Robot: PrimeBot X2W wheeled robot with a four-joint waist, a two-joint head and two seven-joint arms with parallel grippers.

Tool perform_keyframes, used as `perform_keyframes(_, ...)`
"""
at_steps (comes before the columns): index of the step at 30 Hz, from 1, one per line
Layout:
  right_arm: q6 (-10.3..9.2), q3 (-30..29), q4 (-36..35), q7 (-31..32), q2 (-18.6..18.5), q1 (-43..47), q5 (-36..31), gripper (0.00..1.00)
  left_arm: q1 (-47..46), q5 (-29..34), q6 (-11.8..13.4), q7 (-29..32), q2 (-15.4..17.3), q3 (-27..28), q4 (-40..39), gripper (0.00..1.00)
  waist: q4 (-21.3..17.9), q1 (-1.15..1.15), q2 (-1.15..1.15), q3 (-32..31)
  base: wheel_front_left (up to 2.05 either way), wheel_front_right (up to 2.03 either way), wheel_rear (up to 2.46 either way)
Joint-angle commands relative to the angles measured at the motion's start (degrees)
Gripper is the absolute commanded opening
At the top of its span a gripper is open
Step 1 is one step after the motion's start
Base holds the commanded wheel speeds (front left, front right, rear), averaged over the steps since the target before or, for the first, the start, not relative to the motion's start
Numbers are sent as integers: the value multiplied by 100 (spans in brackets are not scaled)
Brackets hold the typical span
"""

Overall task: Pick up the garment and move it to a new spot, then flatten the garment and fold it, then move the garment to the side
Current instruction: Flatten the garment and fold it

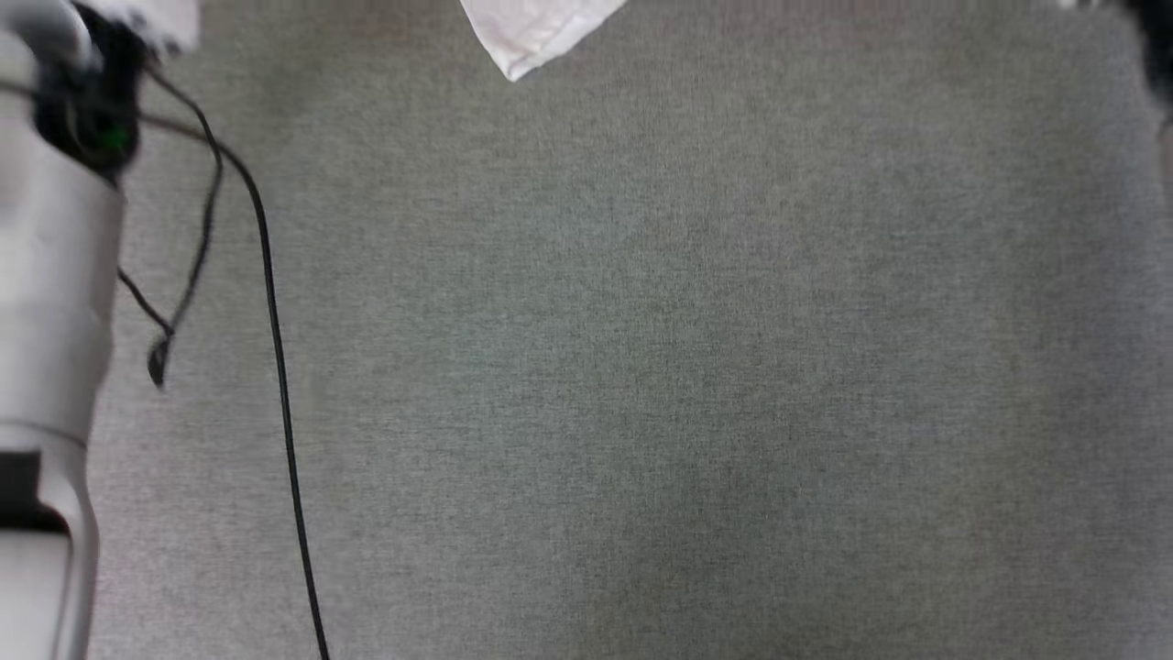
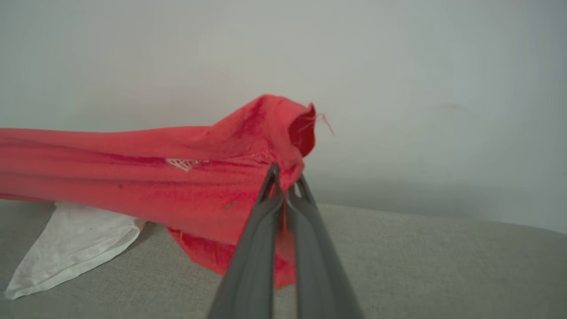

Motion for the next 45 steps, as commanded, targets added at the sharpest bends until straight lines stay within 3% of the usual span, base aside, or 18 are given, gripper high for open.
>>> perform_keyframes(1,-10,76,-73,-72,-87,243,70,0,233,-88,7,-41,56,-18,-59,0,53,0,0,-242,0,0,0)
perform_keyframes(10,-11,428,-870,-258,-422,2108,639,0,2029,-402,10,-265,306,-174,-713,0,106,0,0,-1110,0,0,0)
perform_keyframes(16,-11,317,-1532,-233,-568,3440,899,0,3419,-586,266,-218,468,-143,-1362,0,103,0,0,-1746,0,0,0)
perform_keyframes(26,-14,-402,-2534,146,-441,5711,956,0,5910,-977,1257,28,774,21,-3173,0,167,0,0,-2612,0,0,0)
perform_keyframes(37,-12,-1062,-4077,951,151,7887,759,0,8309,-1429,2518,510,1130,213,-5412,0,254,0,0,-3152,0,0,0)
perform_keyframes(41,-11,-1262,-4534,1254,398,8438,680,0,8818,-1540,2797,588,1231,321,-5913,0,301,0,0,-3214,0,0,0)
perform_keyframes(45,-11,-1434,-4922,1503,591,8794,531,0,8978,-1535,2893,613,1324,349,-6235,0,331,0,0,-3239,0,0,0)
